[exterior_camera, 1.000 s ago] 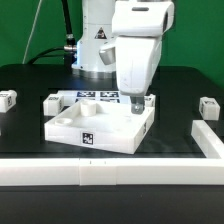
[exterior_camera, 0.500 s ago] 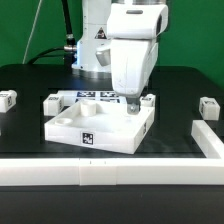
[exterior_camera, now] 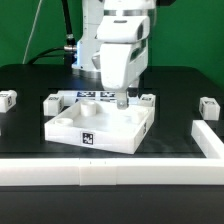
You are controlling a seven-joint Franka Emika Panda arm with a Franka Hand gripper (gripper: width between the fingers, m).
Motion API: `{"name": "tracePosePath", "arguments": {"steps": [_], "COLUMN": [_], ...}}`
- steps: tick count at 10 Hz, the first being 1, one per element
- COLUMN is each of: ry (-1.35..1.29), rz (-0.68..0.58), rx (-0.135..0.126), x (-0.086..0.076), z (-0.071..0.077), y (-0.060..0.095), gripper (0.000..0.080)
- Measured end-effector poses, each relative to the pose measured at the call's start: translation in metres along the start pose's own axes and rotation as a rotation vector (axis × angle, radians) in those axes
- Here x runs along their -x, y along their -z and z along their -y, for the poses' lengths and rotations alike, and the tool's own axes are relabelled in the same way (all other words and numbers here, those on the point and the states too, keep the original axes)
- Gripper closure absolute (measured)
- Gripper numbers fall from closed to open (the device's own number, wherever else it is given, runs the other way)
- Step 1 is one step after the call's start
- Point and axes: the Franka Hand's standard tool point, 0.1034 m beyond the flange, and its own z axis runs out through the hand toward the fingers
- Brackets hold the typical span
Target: Assemble one leg
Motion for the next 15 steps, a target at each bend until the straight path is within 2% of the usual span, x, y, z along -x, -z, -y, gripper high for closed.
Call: {"name": "tracePosePath", "arguments": {"steps": [1, 4, 6, 8, 9, 10, 11, 12, 13, 14, 15], "ry": [-0.015, -0.063, -0.064, -0.061, -0.061, -0.061, -0.061, -0.061, -0.061, -0.061, -0.061], "rz": [0.006, 0.016, 0.021, 0.014, 0.009, 0.009, 0.009, 0.009, 0.009, 0.01, 0.008], "rx": [-0.014, -0.041, -0.064, -0.059, -0.048, -0.049, -0.049, -0.049, -0.049, -0.049, -0.046], "x": [0.009, 0.013, 0.015, 0.016, 0.016, 0.016, 0.016, 0.016, 0.016, 0.016, 0.015], "z": [0.009, 0.021, 0.027, 0.028, 0.026, 0.026, 0.026, 0.026, 0.026, 0.026, 0.025], "y": [-0.005, -0.013, -0.026, -0.034, -0.034, -0.034, -0.034, -0.034, -0.034, -0.034, -0.034], "gripper": [0.015, 0.015, 0.015, 0.015, 0.015, 0.024, 0.024, 0.0435, 0.0572, 0.0572, 0.0741]}}
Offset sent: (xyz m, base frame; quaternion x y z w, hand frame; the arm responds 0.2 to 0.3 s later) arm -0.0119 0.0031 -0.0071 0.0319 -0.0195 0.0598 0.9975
